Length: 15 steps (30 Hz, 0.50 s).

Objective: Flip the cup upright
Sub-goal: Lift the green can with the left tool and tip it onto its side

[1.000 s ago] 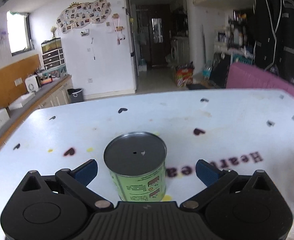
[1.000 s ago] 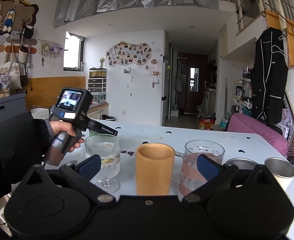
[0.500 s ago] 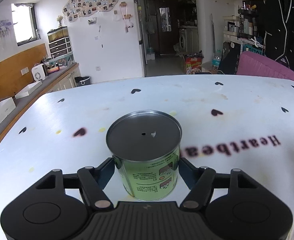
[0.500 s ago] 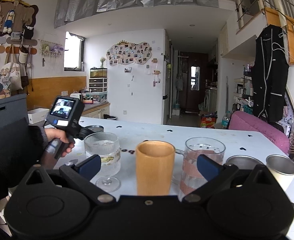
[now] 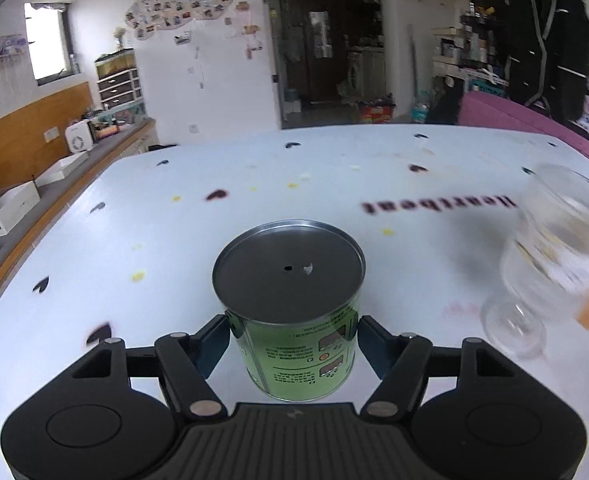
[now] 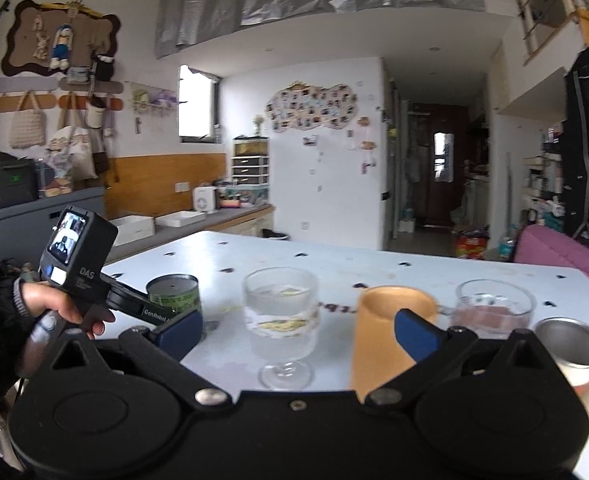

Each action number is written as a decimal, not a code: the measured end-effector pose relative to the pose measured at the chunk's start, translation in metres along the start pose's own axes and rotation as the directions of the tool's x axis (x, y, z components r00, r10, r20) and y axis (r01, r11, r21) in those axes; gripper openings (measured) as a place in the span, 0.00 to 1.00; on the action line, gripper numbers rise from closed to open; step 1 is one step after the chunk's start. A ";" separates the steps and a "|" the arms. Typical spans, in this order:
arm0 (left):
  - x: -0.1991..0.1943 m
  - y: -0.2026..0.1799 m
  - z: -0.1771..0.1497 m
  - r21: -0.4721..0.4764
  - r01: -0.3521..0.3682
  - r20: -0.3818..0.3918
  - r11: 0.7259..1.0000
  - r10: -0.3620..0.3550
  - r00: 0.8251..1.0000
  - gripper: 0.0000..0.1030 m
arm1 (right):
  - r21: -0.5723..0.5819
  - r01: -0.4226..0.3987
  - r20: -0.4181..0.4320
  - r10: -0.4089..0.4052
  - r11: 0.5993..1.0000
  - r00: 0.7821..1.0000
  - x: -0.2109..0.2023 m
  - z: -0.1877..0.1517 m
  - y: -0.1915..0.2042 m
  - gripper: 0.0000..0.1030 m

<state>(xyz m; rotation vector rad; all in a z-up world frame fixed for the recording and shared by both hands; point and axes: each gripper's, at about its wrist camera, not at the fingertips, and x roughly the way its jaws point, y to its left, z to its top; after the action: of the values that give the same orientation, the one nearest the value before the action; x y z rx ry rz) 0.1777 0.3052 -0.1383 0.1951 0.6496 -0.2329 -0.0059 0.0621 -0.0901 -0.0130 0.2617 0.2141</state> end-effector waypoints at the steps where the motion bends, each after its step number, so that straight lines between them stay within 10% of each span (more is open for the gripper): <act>1: -0.004 -0.001 -0.003 0.008 0.007 0.000 1.000 -0.007 1.000 0.69 | -0.002 -0.017 -0.004 0.017 1.000 1.000 0.002 -0.001 0.003 1.00; 4: -0.009 -0.003 -0.007 0.016 0.018 0.001 1.000 -0.018 1.000 0.71 | 0.006 -0.062 -0.010 0.062 0.998 0.998 0.010 -0.005 0.010 1.00; 7: -0.012 0.000 -0.006 -0.006 0.024 0.029 1.000 -0.023 0.999 0.94 | 0.008 -0.089 -0.024 0.089 0.996 0.996 0.020 -0.011 0.016 1.00; 12: -0.021 0.004 0.006 -0.002 0.007 0.074 1.000 -0.007 0.997 0.96 | 0.010 -0.151 -0.055 0.151 0.988 0.987 0.041 -0.020 0.026 1.00; 15: -0.022 0.002 0.019 0.014 0.005 0.075 1.000 -0.006 0.997 0.99 | -0.012 -0.226 -0.062 0.225 0.974 0.972 0.057 -0.026 0.037 0.81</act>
<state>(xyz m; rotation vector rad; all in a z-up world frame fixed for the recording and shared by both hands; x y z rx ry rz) 0.1719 0.3055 -0.1102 0.1970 0.5738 -0.2492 0.0330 0.1088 -0.1295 -0.0087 0.3212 0.4428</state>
